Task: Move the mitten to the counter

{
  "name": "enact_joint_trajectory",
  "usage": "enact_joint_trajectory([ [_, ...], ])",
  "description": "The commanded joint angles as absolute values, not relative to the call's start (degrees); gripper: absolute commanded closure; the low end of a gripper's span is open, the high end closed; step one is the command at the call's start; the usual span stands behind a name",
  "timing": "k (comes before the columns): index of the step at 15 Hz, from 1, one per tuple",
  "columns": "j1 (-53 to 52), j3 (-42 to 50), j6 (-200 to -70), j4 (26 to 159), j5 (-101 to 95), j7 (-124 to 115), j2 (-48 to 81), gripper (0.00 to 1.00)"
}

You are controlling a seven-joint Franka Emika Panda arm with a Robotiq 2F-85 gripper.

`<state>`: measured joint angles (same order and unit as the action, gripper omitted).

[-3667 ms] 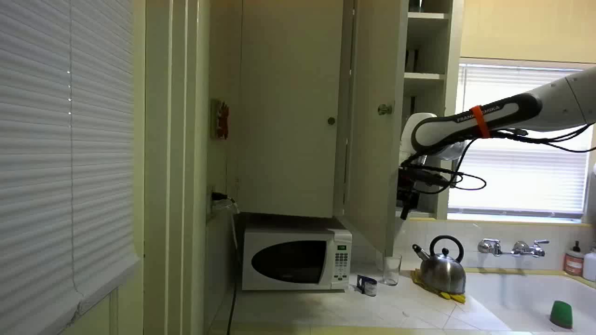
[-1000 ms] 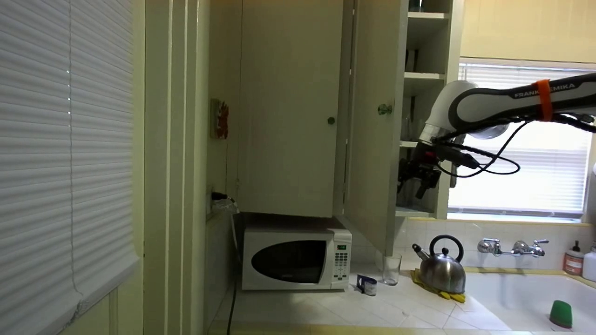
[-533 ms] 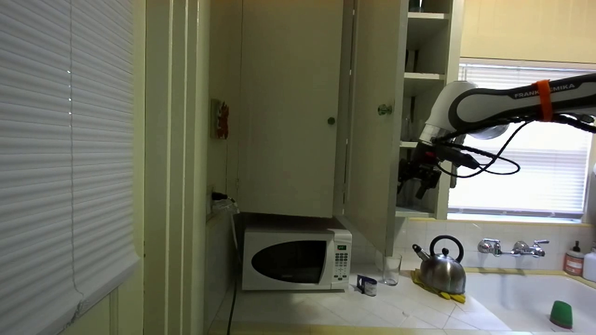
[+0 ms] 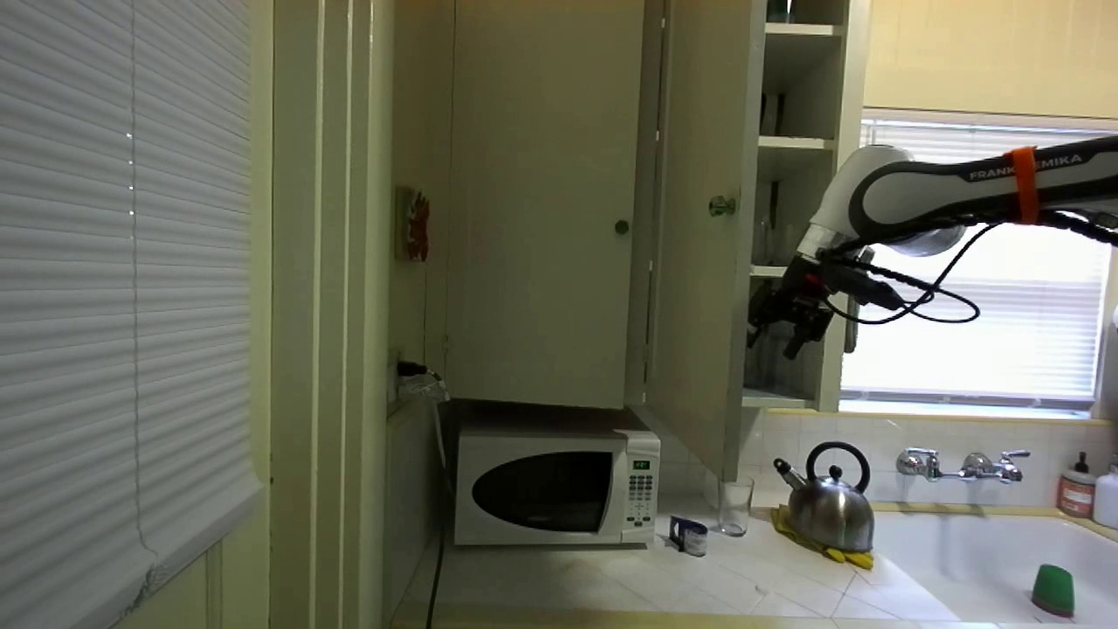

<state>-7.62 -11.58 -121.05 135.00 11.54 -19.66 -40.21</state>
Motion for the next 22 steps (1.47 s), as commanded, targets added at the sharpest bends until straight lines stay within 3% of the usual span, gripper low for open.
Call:
enact_joint_trajectory([
  [1, -5.1, -5.3, -119.9, 137.1, 10.7, -13.7, -45.6, 0.00],
  [10, -4.6, 16.5, -129.9, 134.0, 12.8, 18.2, -42.9, 0.00],
  [14, -6.0, 19.1, -137.5, 128.1, 12.6, 24.0, -39.8, 0.00],
  [22, -4.9, 18.7, -137.0, 126.3, 12.5, 22.4, -39.2, 0.00],
])
